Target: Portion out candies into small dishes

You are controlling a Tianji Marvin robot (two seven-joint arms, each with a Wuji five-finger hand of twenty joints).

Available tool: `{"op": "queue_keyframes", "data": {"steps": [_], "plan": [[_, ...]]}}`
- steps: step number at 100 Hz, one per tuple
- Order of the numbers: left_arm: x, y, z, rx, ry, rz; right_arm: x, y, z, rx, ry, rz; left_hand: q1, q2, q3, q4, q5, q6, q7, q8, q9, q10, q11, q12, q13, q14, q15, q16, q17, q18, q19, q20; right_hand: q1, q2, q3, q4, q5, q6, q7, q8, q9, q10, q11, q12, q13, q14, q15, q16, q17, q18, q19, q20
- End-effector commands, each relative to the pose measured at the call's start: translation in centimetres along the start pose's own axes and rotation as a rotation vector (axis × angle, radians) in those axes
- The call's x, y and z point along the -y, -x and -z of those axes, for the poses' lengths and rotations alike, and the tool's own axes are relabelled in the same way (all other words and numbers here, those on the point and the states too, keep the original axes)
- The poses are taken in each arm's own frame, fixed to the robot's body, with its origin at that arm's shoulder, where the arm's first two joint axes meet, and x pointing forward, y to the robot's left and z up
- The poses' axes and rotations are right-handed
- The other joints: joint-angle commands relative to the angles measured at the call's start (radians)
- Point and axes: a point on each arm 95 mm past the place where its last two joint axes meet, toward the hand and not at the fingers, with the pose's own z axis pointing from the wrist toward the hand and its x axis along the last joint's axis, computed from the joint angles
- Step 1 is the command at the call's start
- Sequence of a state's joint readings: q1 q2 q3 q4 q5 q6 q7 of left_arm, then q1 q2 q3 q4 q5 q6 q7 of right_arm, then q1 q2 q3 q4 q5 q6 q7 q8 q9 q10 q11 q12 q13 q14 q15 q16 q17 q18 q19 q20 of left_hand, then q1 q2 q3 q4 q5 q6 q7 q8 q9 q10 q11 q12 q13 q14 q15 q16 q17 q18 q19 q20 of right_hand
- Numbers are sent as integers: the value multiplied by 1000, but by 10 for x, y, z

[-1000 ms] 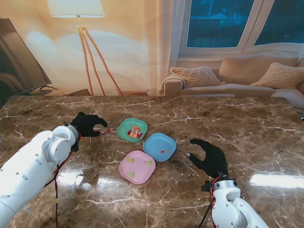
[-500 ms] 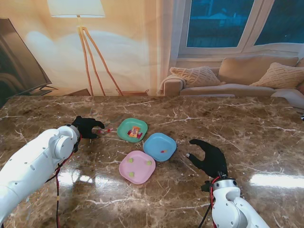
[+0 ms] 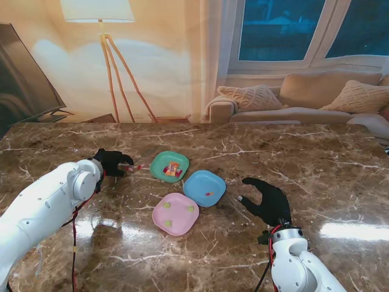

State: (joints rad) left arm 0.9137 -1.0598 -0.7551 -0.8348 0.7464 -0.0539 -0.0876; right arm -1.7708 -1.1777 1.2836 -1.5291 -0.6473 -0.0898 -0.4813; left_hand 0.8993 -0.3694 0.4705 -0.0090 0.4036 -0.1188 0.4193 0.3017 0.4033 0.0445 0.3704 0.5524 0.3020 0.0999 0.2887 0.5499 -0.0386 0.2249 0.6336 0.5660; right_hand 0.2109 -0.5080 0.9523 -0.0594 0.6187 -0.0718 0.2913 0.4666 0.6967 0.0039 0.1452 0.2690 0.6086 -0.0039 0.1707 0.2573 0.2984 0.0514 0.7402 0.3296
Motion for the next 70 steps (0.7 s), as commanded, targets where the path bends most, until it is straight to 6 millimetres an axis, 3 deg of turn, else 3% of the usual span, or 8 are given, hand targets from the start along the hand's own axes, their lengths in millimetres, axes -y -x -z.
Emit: {"op": "queue_keyframes", "data": {"steps": [1,28,51,70], "plan": [[-3,-1,-2,-3,3,0,3,2,2,10,-23,4,49,10,-9,2,37,3,39,27,-28,9,5,-11,-6,-2,-2,6,-14,-11,-18,17,-18,6,16,13,-1,-19,-1,8,5,-2,-2,10,-33,16,-4,8,-10,-1,-19,16],[-10,1,-2,-22,-12,-18,4,1,2,9,-26,1,65,-59,-24,-31,85,-51,282,279,10,8,32,5,17,-1,14,9,-7,-6,-1,13,-17,6,16,14,-2,-19,-2,8,5,-3,-2,10,-33,16,-4,9,-11,-2,-19,16],[-22,3,-2,-19,-9,-21,4,1,2,6,-31,-1,85,-81,-33,-37,90,-68,349,334,30,8,49,13,30,1,26,12,0,-2,15,14,-17,5,16,13,-1,-19,-1,8,5,-2,-2,9,-32,17,-3,9,-11,0,-19,16],[-34,6,-3,-11,-15,-9,4,0,2,4,-37,1,151,-67,-123,-22,114,-96,443,374,61,12,69,25,47,3,41,15,5,0,38,6,-17,6,16,14,-2,-19,-2,7,5,-2,-2,9,-32,17,-3,9,-11,0,-19,16]]}}
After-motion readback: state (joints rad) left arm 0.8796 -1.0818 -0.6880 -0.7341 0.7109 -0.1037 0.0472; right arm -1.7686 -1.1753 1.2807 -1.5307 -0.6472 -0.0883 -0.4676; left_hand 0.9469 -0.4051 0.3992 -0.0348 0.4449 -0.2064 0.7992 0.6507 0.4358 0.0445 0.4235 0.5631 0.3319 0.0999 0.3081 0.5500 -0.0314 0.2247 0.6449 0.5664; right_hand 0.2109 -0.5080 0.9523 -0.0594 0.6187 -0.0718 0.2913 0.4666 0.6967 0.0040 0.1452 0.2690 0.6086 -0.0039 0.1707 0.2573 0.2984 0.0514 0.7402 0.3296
